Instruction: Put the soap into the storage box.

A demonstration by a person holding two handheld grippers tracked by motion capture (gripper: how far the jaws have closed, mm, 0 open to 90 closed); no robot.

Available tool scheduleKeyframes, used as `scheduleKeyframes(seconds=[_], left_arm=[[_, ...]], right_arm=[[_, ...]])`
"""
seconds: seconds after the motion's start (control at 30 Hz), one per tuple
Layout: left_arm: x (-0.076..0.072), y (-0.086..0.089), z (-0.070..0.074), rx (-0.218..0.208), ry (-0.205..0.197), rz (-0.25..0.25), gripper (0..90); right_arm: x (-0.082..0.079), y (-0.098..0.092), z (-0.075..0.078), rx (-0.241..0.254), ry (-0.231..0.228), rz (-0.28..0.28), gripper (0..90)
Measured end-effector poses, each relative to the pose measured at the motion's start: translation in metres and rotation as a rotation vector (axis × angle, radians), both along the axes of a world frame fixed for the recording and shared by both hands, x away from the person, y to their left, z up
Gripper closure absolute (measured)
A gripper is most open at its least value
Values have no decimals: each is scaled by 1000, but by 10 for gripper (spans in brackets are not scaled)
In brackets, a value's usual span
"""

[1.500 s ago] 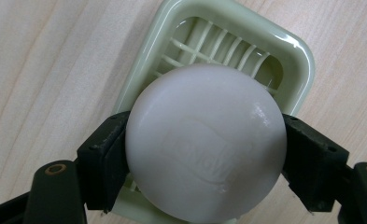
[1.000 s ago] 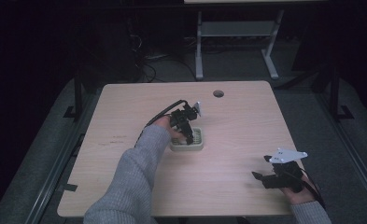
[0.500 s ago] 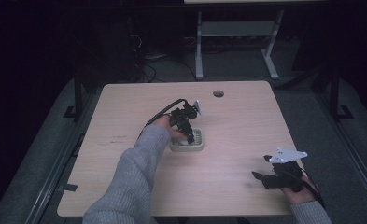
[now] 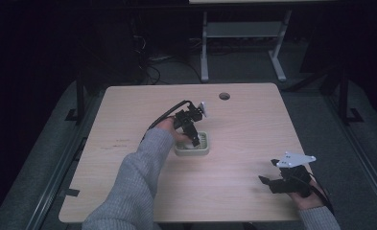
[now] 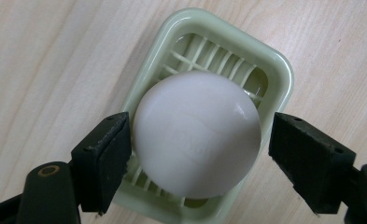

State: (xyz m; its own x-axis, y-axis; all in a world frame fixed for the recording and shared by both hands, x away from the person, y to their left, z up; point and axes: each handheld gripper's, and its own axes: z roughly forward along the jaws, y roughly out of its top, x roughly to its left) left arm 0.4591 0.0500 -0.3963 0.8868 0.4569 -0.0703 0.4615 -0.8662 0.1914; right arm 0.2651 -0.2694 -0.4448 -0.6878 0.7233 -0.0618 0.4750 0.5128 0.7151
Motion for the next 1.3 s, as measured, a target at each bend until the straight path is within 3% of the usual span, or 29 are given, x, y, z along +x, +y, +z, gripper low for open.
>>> scheduleKeyframes(seconds=[0.43,0.67,1.3], left_arm=[[-8,6,14,-24,-23,1,211],[-19,6,19,-8,-34,-29,215],[-34,22,18,-18,-33,-17,218]], right_arm=[[1,-1,0,-15,-4,4,231],[0,1,0,2,4,-4,231],[0,0,0,3,-1,-10,231]])
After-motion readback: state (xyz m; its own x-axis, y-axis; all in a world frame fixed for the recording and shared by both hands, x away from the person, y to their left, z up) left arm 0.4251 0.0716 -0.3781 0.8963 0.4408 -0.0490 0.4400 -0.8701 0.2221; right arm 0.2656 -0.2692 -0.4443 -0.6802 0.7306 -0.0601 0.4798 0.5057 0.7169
